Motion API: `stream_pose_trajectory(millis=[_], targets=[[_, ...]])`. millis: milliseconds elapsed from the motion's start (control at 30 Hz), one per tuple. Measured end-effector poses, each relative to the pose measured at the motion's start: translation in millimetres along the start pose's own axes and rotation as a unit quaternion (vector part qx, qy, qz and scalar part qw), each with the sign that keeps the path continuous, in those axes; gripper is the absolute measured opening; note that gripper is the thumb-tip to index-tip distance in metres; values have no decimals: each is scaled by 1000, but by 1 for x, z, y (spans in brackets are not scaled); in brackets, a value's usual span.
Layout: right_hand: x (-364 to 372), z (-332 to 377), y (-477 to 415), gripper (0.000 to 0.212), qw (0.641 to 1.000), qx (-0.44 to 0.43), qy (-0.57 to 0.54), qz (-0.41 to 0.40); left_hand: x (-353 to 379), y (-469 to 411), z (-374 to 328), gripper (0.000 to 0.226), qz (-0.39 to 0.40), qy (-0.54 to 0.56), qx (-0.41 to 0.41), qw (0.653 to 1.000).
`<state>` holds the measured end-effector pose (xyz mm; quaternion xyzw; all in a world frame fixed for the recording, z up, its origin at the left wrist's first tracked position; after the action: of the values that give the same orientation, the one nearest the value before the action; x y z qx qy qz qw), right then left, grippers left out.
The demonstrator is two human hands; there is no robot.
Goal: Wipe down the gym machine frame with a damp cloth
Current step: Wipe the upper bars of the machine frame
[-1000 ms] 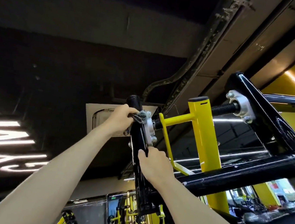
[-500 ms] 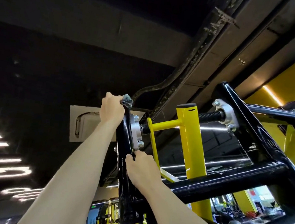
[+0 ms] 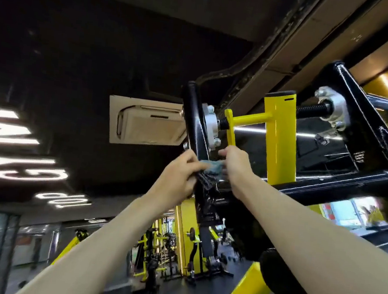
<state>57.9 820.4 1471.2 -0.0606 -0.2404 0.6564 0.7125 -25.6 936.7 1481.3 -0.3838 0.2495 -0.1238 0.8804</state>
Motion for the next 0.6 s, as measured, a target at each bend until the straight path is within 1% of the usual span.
stream_pose_trajectory(millis=[33, 100, 133, 167, 200, 233, 267, 333, 367, 400, 433, 467, 533, 567, 600], targets=[[0, 0, 4, 57, 1000, 1, -15, -2, -6, -5, 6, 39, -19, 11, -13, 1000], [0, 6, 22, 34, 1000, -12, -7, 6, -9, -9, 14, 42, -44, 25, -52, 997], [-1, 6, 32, 31, 1000, -13, -3, 5, -9, -8, 18, 44, -74, 41, -70, 994], [0, 6, 35, 34, 1000, -11, -5, 13, -12, -7, 20, 46, -114, 54, -86, 988], [2, 7, 34, 39, 1000, -11, -1, 22, -13, -3, 18, 47, -136, 62, -92, 984], [5, 9, 37, 44, 1000, -11, 1, 26, -9, 5, 15, 46, -142, 69, -79, 984], [8, 9, 35, 48, 1000, -12, -1, 21, -2, 17, 8, 46, -134, 76, -49, 987], [16, 7, 45, 52, 1000, -18, 16, 0, 11, 43, -3, 48, -107, 111, 43, 987], [19, 7, 48, 57, 999, -23, 24, -15, 17, 50, 1, 50, -95, 136, 72, 984], [20, 8, 45, 68, 999, -30, 25, -27, 19, 49, 11, 50, -103, 158, 79, 979], [21, 8, 45, 75, 998, -32, 30, -37, 18, 43, 25, 49, -127, 183, 61, 973], [23, 8, 46, 76, 998, -34, 37, -46, 18, 34, 41, 49, -168, 209, 21, 963], [23, 8, 50, 69, 995, -35, 44, -78, 12, 25, 58, 53, -254, 244, -64, 934], [23, 7, 54, 68, 994, -36, 46, -90, 13, 28, 54, 54, -279, 249, -74, 925], [23, 6, 56, 70, 993, -42, 46, -97, 16, 34, 46, 54, -284, 246, -53, 925]])
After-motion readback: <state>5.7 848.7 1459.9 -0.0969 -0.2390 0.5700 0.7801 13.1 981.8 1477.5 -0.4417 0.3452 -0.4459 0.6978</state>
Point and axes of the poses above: each hand's wrist, its own y-axis away from the middle knuckle, its own x-axis out of the palm, z = x × y, the point moved 8 cm from there along -y, towards the middle knuckle, and after that the axes turned 12 degrees about x, right-handed, at the moved point
